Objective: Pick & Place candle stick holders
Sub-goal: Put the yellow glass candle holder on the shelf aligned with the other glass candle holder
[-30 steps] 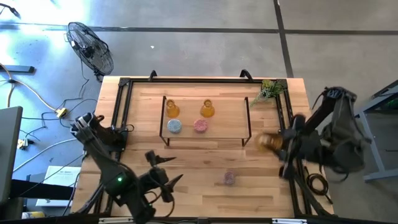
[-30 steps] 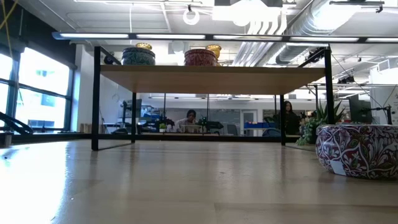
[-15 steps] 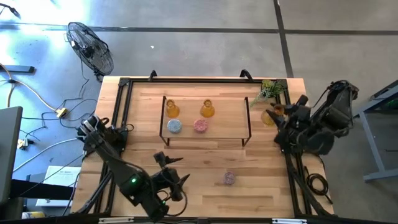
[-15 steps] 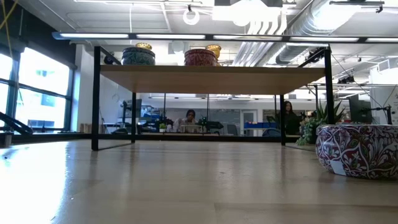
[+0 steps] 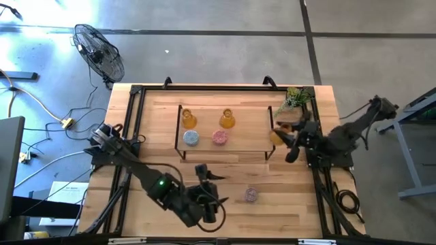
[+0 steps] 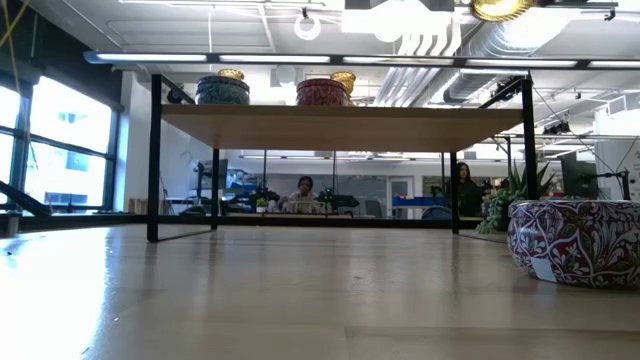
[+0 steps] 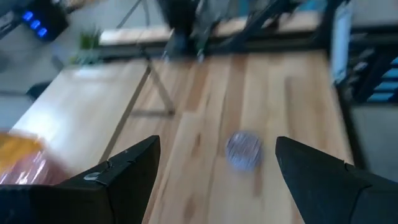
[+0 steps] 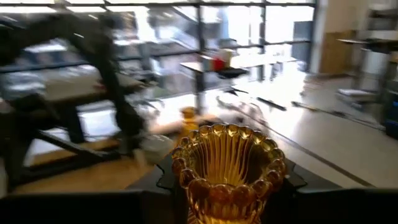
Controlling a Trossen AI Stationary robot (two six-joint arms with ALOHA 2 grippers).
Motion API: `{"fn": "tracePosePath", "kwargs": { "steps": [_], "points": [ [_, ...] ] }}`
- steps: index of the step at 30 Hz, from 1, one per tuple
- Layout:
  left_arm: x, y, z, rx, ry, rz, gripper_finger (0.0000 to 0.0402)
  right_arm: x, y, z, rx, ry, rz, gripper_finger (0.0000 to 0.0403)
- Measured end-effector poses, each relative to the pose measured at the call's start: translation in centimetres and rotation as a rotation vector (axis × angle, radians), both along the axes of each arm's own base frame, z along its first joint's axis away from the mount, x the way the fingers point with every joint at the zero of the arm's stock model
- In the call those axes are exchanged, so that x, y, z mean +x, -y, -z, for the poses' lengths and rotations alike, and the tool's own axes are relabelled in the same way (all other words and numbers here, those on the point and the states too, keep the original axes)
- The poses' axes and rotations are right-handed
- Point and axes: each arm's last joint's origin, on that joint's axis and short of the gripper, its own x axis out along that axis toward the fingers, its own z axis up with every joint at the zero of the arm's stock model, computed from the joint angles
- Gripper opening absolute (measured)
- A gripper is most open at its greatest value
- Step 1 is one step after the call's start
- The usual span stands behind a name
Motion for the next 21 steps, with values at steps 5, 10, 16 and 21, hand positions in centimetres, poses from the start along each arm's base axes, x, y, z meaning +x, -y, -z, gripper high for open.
{"fn": "tracePosePath", "kwargs": {
  "steps": [5, 10, 16, 21],
  "points": [
    [1.7, -0.2, -1.6, -0.027, 0.111, 0.166, 0.0317, 2.3, 1.6, 0.0, 0.011, 0.085, -0.092, 0.0121],
    [2.3, -0.1, -2.6, -0.036, 0.18, 0.325, 0.0317, 5.0, 4.1, 1.5, 0.049, 0.029, -0.126, 0.0121],
    [2.4, -0.5, -2.2, -0.022, 0.138, 0.313, 0.0317, 7.5, 7.1, 3.4, 0.076, -0.06, -0.118, 0.0121],
    [2.4, -0.4, -2.1, -0.019, 0.129, 0.314, 0.0317, 8.5, 9.5, 4.2, 0.085, -0.084, -0.144, 0.0121]
  ]
}}
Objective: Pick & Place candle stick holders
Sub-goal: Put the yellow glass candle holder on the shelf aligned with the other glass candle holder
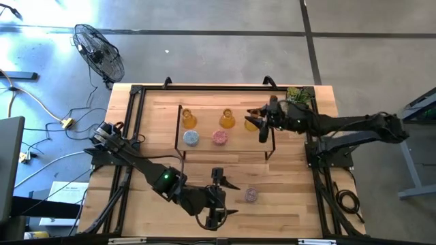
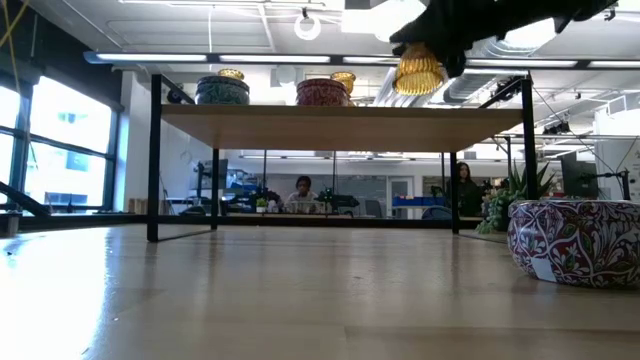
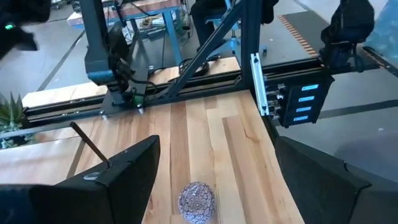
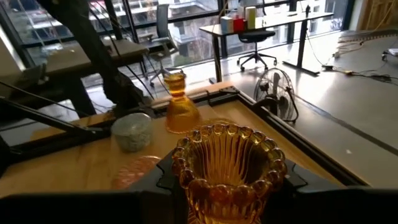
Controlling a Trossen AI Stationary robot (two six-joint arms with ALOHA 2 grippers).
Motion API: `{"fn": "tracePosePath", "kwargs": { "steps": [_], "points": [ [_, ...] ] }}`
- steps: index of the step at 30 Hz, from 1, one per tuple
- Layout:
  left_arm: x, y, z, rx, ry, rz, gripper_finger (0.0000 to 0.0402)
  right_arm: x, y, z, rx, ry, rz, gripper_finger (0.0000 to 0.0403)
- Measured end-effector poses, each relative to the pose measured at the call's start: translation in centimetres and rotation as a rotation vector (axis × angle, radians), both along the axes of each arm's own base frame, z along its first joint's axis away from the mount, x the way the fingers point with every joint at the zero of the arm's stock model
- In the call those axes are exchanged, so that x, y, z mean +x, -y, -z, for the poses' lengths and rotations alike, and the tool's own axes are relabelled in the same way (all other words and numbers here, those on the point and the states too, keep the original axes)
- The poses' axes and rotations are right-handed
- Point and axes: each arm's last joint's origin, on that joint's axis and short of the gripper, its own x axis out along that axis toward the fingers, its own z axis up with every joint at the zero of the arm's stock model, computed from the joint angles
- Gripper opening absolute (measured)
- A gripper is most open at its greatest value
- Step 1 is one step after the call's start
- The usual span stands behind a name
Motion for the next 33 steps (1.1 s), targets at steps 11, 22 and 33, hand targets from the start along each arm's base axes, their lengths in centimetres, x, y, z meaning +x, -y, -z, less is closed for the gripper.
{"fn": "tracePosePath", "kwargs": {
  "steps": [11, 22, 33],
  "points": [
    [0.0, 0.1, -0.4, -0.023, 0.031, 0.01, 0.0317, -0.7, 3.6, 1.7, 0.016, -0.034, 0.014, 0.0123],
    [0.1, 0.1, -0.4, -0.031, 0.034, 0.011, 0.0317, -2.1, 4.3, 5.7, 0.062, 0.013, 0.009, 0.0124],
    [0.0, 0.2, -0.4, -0.057, 0.031, 0.018, 0.0317, -2.0, 4.0, 6.1, 0.038, -0.034, -0.089, 0.0135]
  ]
}}
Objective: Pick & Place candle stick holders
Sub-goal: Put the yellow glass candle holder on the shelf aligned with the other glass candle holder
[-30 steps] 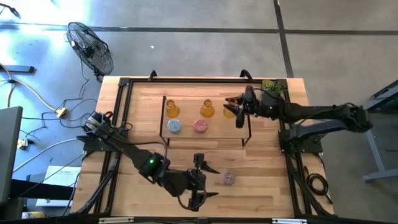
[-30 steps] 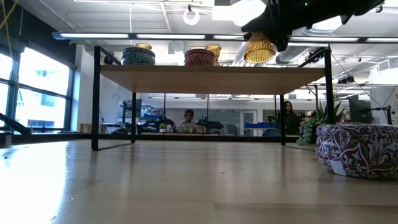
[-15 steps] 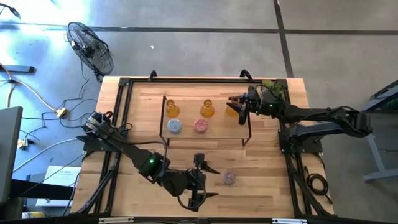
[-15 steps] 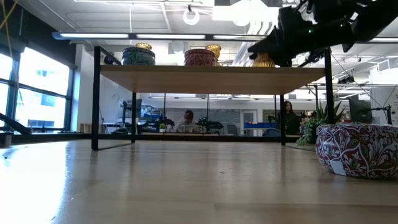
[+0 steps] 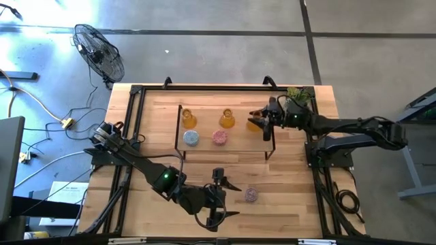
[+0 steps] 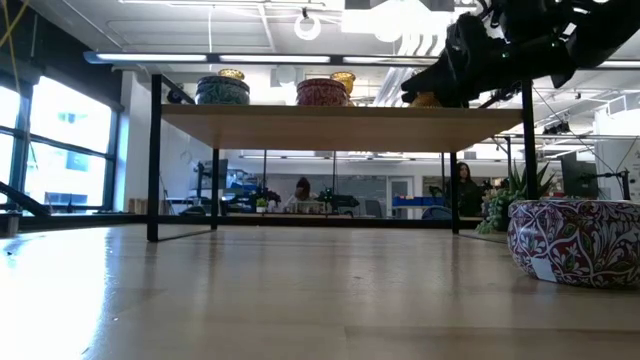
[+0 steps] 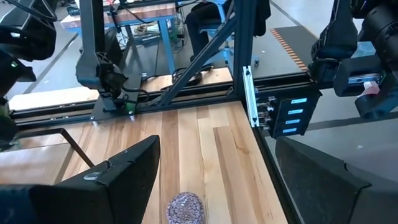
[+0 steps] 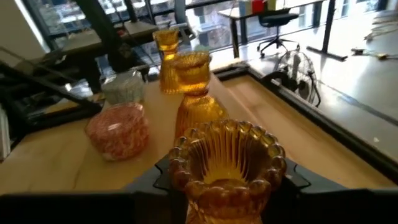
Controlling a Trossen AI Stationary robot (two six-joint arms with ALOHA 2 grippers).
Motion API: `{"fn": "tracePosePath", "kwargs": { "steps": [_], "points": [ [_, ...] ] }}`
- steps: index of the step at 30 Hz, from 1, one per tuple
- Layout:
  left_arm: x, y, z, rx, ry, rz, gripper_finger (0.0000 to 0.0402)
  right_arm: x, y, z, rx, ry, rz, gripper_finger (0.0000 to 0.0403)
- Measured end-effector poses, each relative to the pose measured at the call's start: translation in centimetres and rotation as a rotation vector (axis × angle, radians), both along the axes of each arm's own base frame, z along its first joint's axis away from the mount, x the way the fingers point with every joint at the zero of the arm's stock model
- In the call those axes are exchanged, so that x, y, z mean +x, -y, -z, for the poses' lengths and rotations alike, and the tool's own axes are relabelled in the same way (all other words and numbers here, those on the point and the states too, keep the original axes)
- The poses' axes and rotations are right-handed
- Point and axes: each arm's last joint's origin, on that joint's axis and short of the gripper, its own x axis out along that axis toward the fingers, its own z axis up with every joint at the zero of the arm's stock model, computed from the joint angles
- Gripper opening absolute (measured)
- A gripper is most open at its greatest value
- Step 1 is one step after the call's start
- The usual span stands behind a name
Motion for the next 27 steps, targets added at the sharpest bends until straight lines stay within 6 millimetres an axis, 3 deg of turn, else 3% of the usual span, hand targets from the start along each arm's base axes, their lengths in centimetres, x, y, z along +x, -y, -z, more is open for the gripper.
{"fn": "tracePosePath", "kwargs": {
  "steps": [27],
  "points": [
    [-0.07, 0.23, 0.11, 0.006, -0.019, 0.086, 0.0317, -0.03, -0.08, 0.15, -0.002, -0.011, -0.021, 0.0277]
  ]
}}
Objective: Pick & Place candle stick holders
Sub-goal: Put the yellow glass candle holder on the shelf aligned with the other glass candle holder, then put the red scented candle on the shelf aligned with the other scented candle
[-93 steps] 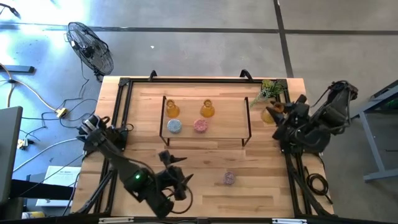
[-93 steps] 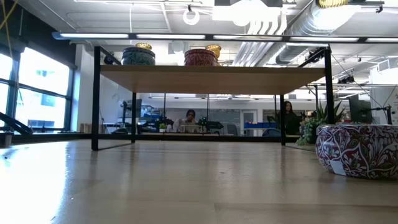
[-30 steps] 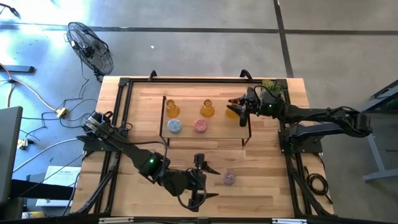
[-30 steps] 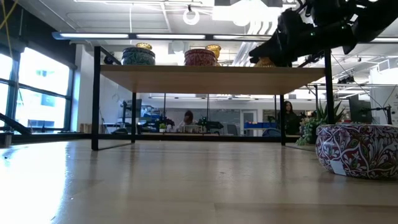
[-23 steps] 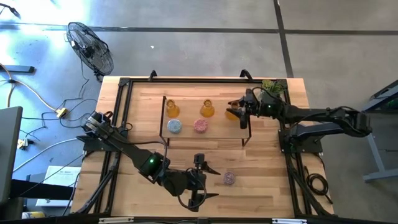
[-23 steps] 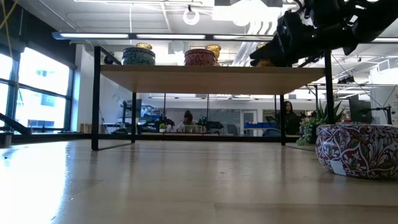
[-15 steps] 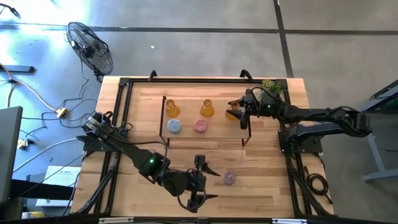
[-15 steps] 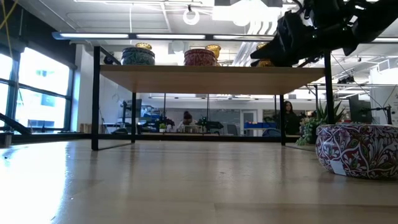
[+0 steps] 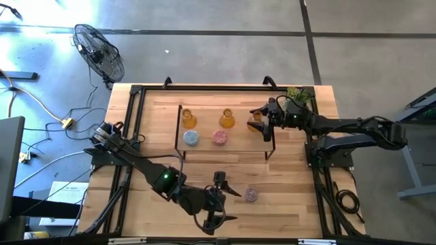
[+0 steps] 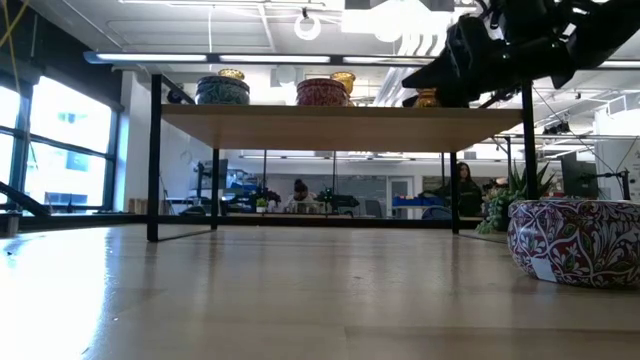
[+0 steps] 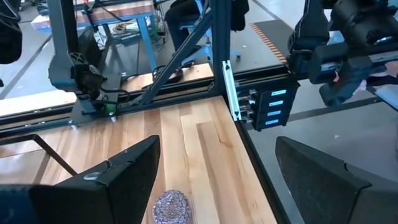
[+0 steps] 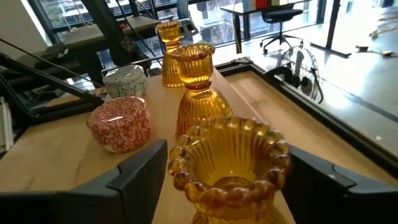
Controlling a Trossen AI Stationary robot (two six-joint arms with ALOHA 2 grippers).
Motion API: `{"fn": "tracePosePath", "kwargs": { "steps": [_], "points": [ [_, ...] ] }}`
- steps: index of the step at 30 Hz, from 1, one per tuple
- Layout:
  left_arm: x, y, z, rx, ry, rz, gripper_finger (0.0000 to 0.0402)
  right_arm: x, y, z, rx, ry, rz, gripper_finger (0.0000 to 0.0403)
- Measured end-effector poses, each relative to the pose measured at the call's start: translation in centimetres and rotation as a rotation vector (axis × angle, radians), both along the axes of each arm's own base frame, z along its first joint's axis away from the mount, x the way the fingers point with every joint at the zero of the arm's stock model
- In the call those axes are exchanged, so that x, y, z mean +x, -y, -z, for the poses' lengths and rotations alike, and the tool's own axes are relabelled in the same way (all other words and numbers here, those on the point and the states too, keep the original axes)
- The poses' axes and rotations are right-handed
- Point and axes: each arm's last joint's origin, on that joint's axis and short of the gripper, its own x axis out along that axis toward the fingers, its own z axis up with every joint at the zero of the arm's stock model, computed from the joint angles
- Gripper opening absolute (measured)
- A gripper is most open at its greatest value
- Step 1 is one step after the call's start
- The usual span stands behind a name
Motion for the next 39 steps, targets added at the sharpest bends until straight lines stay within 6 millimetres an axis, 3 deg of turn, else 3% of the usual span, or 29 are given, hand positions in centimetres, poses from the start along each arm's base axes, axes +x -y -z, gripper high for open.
{"fn": "tracePosePath", "kwargs": {
  "steps": [15, 25, 29, 39],
  "points": [
    [-0.2, 0.0, 0.5, -0.025, -0.053, -0.011, 0.0317, -0.8, -0.1, -2.3, -0.051, 0.073, 0.061, 0.0284],
    [-1.0, 1.2, 0.5, -0.021, -0.051, 0.003, 0.0317, -3.7, -0.9, -5.6, -0.124, 0.25, 0.166, 0.0284],
    [-2.5, 1.5, -0.6, -0.033, -0.087, 0.018, 0.0317, -5.6, -1.6, -7.3, -0.142, 0.365, 0.154, 0.0284],
    [-9.6, 2.8, -4.6, -0.082, -0.025, -0.121, 0.0317, -9.9, -4.0, -9.8, -0.083, 0.59, -0.123, 0.0284]
  ]
}}
